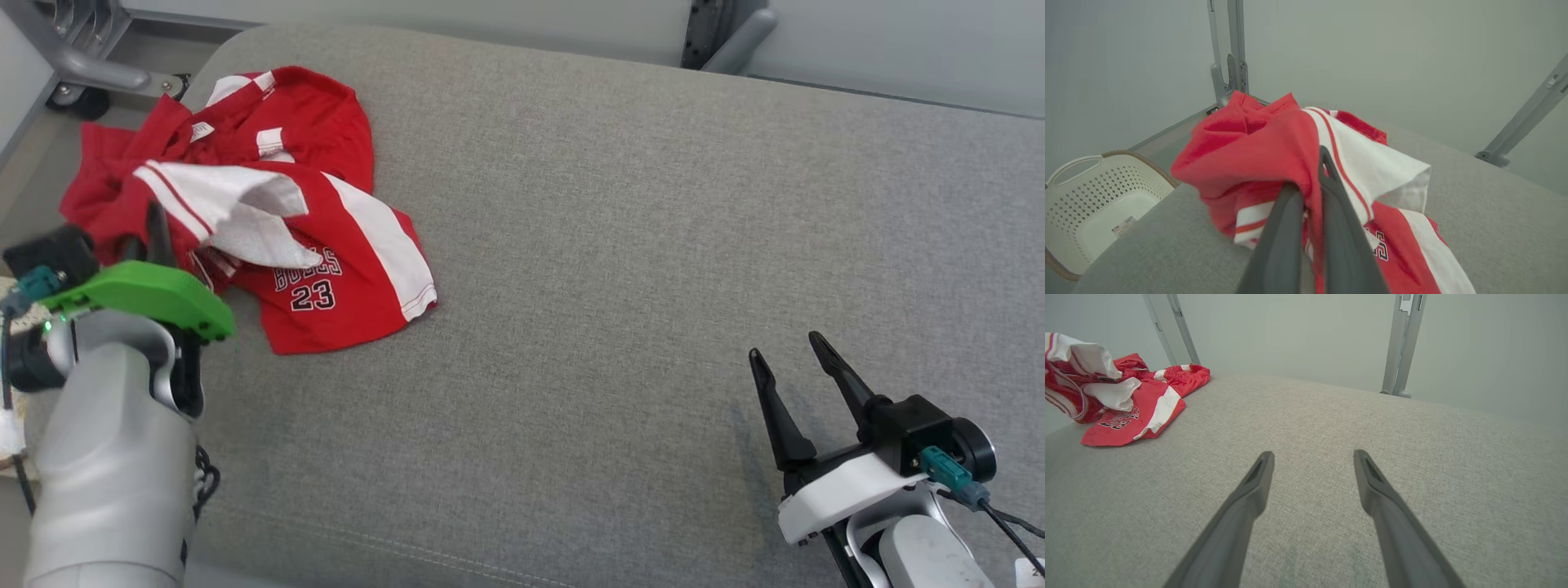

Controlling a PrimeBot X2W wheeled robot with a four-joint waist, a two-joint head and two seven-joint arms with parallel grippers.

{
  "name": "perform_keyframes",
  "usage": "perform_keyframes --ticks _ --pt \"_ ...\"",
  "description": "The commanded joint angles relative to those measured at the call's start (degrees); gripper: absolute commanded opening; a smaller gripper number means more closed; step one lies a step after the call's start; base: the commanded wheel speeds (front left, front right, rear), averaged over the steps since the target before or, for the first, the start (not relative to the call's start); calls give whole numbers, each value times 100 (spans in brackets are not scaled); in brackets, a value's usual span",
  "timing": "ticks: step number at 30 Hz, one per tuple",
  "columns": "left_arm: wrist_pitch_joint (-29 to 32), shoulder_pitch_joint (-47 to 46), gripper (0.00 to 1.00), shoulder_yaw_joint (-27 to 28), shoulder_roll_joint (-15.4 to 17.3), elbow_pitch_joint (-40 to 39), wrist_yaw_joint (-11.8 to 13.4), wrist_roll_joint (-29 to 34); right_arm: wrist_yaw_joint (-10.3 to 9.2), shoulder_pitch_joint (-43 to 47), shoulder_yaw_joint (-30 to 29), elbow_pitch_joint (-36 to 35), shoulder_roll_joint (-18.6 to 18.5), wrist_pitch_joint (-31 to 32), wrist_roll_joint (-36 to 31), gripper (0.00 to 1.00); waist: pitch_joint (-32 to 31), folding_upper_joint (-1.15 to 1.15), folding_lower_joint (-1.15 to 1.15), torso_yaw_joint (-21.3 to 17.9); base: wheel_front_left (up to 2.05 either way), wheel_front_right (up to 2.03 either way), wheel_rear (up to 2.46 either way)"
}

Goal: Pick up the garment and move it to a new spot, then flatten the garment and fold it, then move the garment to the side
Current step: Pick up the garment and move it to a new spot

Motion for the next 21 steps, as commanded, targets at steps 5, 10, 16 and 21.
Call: perform_keyframes --ticks 5,10,16,21 --pt "357 -648 0 -194 360 -927 -40 200 -4 77 -41 -35 192 -20 27 100 -279 0 0 -352 0 0 0" --pt "1143 -1212 0 -417 578 -1844 -55 272 -4 11 -52 -57 377 -20 52 100 -300 0 0 -773 0 0 0" --pt "2180 -1535 0 -929 451 -3042 -108 197 -4 -5 -118 -61 571 -20 92 100 -305 0 0 -1395 0 0 0" --pt "2988 -1182 0 -1337 135 -3809 -138 -246 -4 -73 -173 -59 683 -20 144 100 -280 0 0 -2013 0 0 0"
